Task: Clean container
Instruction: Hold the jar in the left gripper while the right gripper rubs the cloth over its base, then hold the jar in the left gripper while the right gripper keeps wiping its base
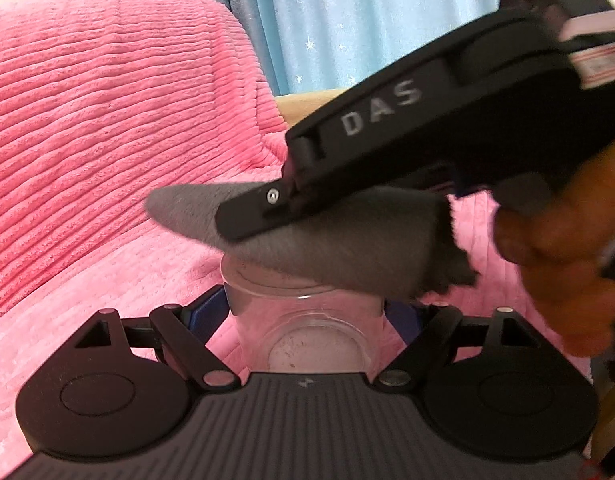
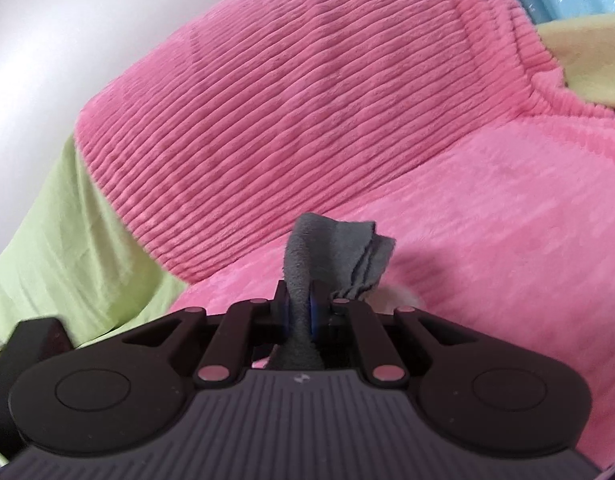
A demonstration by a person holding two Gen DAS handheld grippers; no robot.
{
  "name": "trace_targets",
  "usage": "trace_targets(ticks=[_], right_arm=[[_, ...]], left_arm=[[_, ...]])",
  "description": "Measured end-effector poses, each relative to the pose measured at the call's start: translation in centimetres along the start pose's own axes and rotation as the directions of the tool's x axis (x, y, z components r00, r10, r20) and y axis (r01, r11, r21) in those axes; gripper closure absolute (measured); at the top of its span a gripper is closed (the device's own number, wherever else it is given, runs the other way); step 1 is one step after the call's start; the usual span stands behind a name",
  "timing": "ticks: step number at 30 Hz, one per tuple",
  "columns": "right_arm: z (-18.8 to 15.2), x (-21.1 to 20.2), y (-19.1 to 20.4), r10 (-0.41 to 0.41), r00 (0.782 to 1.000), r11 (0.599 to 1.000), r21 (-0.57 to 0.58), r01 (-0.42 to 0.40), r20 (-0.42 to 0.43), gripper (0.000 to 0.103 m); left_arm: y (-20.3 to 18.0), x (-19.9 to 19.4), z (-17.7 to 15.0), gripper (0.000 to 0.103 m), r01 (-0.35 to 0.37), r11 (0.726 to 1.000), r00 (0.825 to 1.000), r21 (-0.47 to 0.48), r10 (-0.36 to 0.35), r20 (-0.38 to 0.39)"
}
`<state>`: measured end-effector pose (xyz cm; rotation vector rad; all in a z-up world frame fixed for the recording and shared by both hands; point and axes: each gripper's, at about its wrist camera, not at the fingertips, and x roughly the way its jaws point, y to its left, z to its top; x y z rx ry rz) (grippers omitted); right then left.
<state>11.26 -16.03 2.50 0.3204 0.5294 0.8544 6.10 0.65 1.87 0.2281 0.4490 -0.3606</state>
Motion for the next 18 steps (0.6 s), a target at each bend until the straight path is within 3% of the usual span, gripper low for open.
trace_targets(ticks=[4,9,14,18], right_arm=[[0.4,-0.6,-1.2,-0.053,0.998,0.998,0.020,0.052,0.028,0.097],[-0.1,-2.6,-1.6,-0.055,0.998,0.998,0.035,0.055,0.011,0.097],[-1.3,-3.9,-0.5,-0.014,1.000,0.999,0.039,0.014,-0.012,0.096],[-1.3,-2.6,0.2,0.047,0.999,0.998,0.050,-0.046,-0.026,0.096]], left_arm=[[0.2,0.0,0.0,0.019,0.008,1.000,1.000,-0.001,-0.008,0.004],[0.2,-0.2,-0.1,0.019,0.011,1.000,1.000,0.004,-0.011,0.004],[0.4,-0.3,-0.1,0.018,0.013,1.000,1.000,-0.011,-0.013,0.001],[0.3,-0.3,-0.1,0.018,0.006,1.000,1.000,-0.005,-0.006,-0.002]])
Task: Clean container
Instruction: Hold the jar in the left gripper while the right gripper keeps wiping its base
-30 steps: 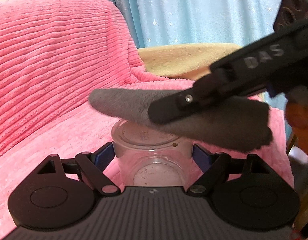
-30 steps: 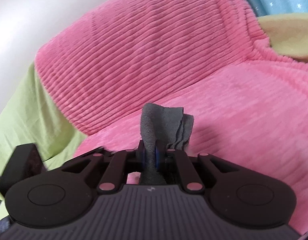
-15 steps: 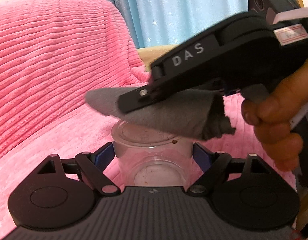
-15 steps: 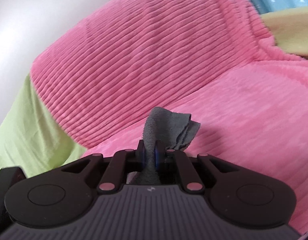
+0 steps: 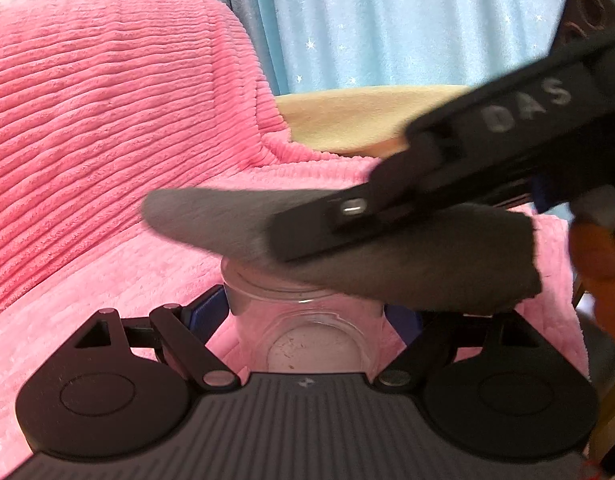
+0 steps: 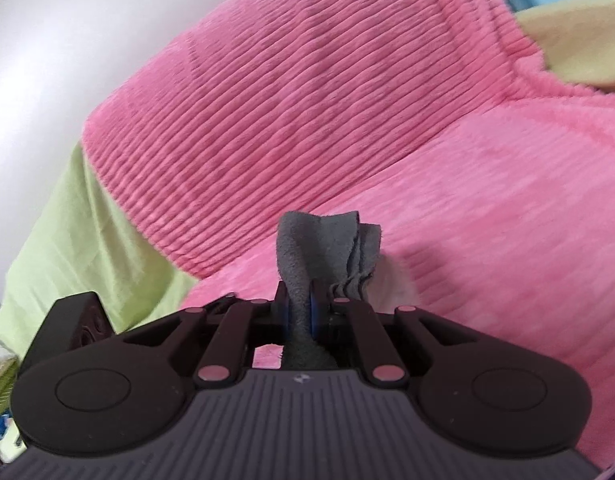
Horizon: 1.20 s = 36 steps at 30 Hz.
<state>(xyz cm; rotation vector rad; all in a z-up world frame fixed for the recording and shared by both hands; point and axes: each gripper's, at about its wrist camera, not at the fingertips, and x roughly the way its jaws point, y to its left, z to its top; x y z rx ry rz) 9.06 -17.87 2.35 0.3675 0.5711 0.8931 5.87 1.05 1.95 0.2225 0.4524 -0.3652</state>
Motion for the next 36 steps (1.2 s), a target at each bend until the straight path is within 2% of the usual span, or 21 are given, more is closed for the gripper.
trace_targets(ticks=[3,7,10,14,18,22,29,33,36], right_arm=[[0.5,1.4,0.4,-0.004,1.000,1.000,-0.027,0.004,0.004,0.097],[1.5,2.6,-0.2,-0.069,0.996,0.996,-0.059,0.072,0.047,0.097],[1.9,2.4,-0.8,-0.121,0.990,0.990,-0.062,0.125,0.067,0.097],[1.7,0.8,-1.0,-0.149,0.987,0.987,-0.054,0.153,0.064,0.097],[0.8,-0.8,0.1,-0.157,0.987,0.984,-0.074,0.160,0.044,0.097],[0.0,-1.2,1.3,-0.131,0.991,0.988,-0.082,0.132,0.024,0.096],[0.7,1.6,1.5,-0.080,0.997,0.992,-0.098,0.081,0.012,0.097],[1.6,2.8,0.7,-0.111,0.993,0.988,-0.104,0.114,0.039,0.097],[2.0,2.1,-0.3,-0.154,0.986,0.984,-0.082,0.159,0.062,0.097]], left_arm=[[-0.1,0.1,0.0,0.019,-0.003,1.000,1.000,0.006,0.003,0.001],[-0.1,0.3,0.2,0.019,0.001,1.000,1.000,0.004,-0.001,0.003],[0.1,0.2,0.1,0.019,0.010,1.000,1.000,0.001,-0.010,0.006],[-0.1,0.2,0.1,0.019,0.010,1.000,1.000,0.011,-0.010,0.006],[-0.2,0.1,0.0,0.019,0.012,1.000,1.000,0.007,-0.012,0.004],[-0.2,0.0,0.1,0.018,0.012,1.000,1.000,0.003,-0.012,0.000],[-0.4,0.2,0.2,0.019,0.002,1.000,1.000,0.007,-0.002,-0.002],[-0.3,0.1,0.1,0.019,0.005,1.000,1.000,0.008,-0.005,0.000],[-0.3,0.0,0.1,0.019,0.006,1.000,1.000,0.008,-0.006,0.000]])
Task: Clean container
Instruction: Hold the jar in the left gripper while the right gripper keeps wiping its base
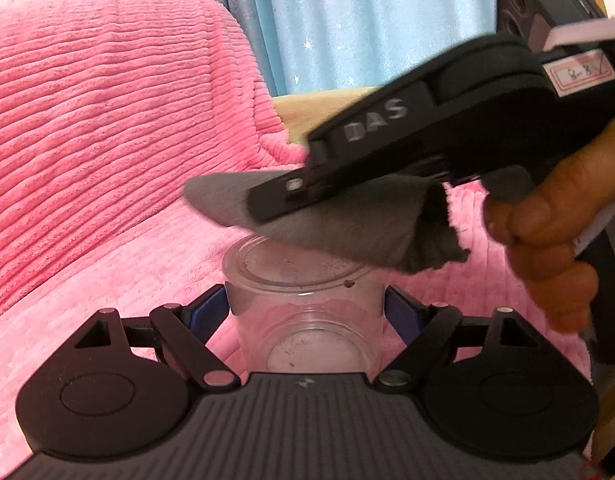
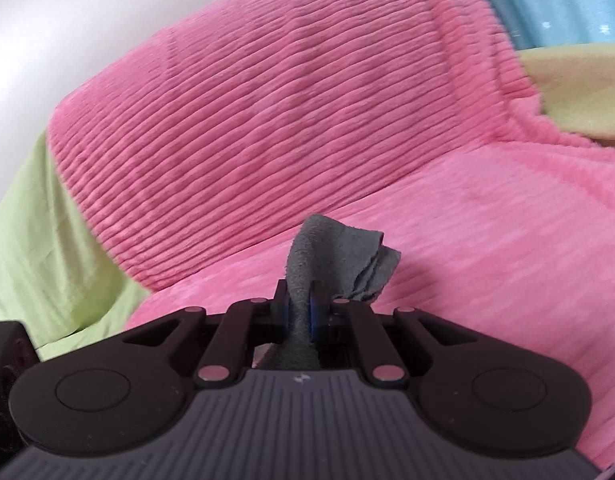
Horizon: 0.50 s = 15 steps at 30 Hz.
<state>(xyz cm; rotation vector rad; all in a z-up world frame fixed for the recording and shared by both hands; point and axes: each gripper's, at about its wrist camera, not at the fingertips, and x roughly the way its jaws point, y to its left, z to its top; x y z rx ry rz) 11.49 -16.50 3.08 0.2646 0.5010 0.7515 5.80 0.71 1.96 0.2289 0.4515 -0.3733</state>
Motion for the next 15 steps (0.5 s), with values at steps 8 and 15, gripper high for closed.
trace_targets(ticks=[8,15], right_arm=[[-1.3,-3.4,0.4,0.006,1.000,1.000,0.020,-0.005,-0.028,0.096],[-1.7,-2.0,2.9,0.076,0.995,0.997,-0.018,-0.077,-0.058,0.096]], left_arm=[[-0.1,-0.3,-0.1,0.019,0.003,1.000,1.000,0.001,-0.003,0.000],[-0.3,-0.1,-0.1,0.019,-0.003,1.000,1.000,0.005,0.004,-0.003]])
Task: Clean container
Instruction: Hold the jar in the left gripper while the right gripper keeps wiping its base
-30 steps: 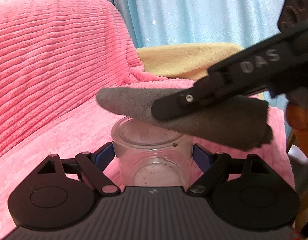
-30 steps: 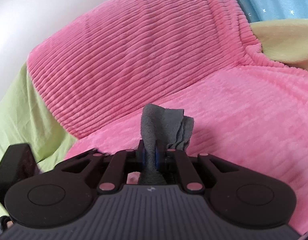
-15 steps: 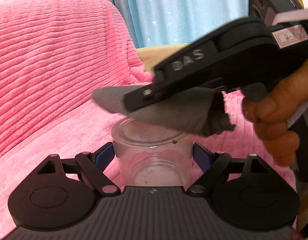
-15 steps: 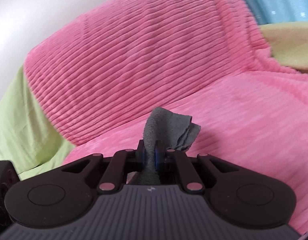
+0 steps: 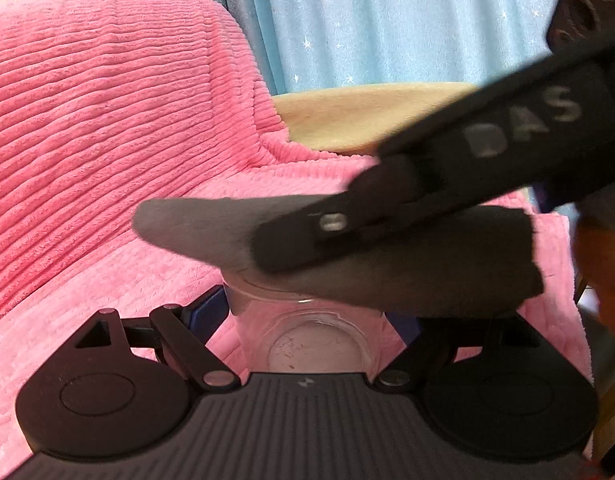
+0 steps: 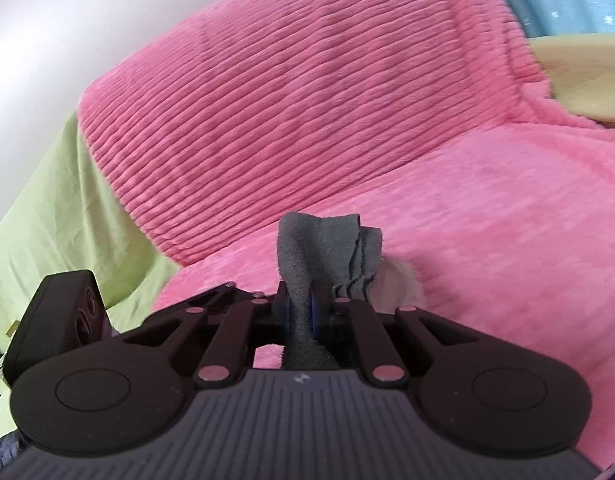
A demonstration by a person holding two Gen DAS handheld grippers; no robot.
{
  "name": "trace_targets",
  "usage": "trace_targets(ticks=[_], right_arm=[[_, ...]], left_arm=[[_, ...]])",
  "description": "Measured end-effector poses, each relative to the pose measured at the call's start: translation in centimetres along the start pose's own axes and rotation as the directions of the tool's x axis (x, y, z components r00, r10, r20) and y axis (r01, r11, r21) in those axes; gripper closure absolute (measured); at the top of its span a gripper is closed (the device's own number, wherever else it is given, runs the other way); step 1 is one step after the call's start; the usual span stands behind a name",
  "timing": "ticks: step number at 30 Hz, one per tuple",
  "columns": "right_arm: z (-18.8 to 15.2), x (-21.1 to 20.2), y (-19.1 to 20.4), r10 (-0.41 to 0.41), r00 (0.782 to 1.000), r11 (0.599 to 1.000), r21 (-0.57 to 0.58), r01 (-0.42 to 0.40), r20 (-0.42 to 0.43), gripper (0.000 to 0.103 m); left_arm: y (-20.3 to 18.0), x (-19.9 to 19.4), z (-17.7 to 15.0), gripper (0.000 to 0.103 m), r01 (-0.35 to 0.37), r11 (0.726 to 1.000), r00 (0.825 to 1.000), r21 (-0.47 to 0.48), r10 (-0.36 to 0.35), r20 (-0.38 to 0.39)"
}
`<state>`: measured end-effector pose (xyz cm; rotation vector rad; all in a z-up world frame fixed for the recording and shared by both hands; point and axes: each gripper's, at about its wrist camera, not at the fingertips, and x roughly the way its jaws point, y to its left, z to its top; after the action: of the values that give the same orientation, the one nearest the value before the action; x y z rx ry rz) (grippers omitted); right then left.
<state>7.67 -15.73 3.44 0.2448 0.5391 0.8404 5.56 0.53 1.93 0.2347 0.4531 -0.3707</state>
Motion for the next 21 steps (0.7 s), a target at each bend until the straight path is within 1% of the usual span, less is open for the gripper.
trace_targets(ticks=[4,8,11,15,19,21], right_arm=[[0.8,1.8,-0.2,0.002,1.000,1.000,-0.009,-0.002,0.008,0.097],[1.4,2.7,-1.1,-0.024,0.999,1.000,-0.013,0.025,0.030,0.097],[1.4,2.3,-1.8,-0.055,0.997,0.998,0.007,0.054,0.048,0.097],[1.0,1.0,-2.0,-0.080,0.996,0.997,0.014,0.079,0.051,0.097],[0.5,-0.2,-1.4,-0.095,0.995,0.995,0.011,0.095,0.042,0.097],[0.2,-0.8,-0.9,-0.089,0.995,0.996,0.019,0.088,0.036,0.096]], left_arm=[[0.1,0.2,0.1,0.019,0.000,1.000,1.000,-0.004,0.000,0.000],[0.3,0.3,0.2,0.019,0.008,1.000,1.000,-0.008,-0.008,0.002],[0.2,0.3,0.2,0.019,0.009,1.000,1.000,0.000,-0.009,0.003],[0.3,0.3,0.2,0.019,0.012,1.000,1.000,-0.001,-0.012,0.000],[0.4,0.4,0.3,0.019,0.012,1.000,1.000,0.000,-0.012,-0.004],[0.5,0.4,0.3,0.018,0.013,1.000,1.000,0.000,-0.013,-0.008]])
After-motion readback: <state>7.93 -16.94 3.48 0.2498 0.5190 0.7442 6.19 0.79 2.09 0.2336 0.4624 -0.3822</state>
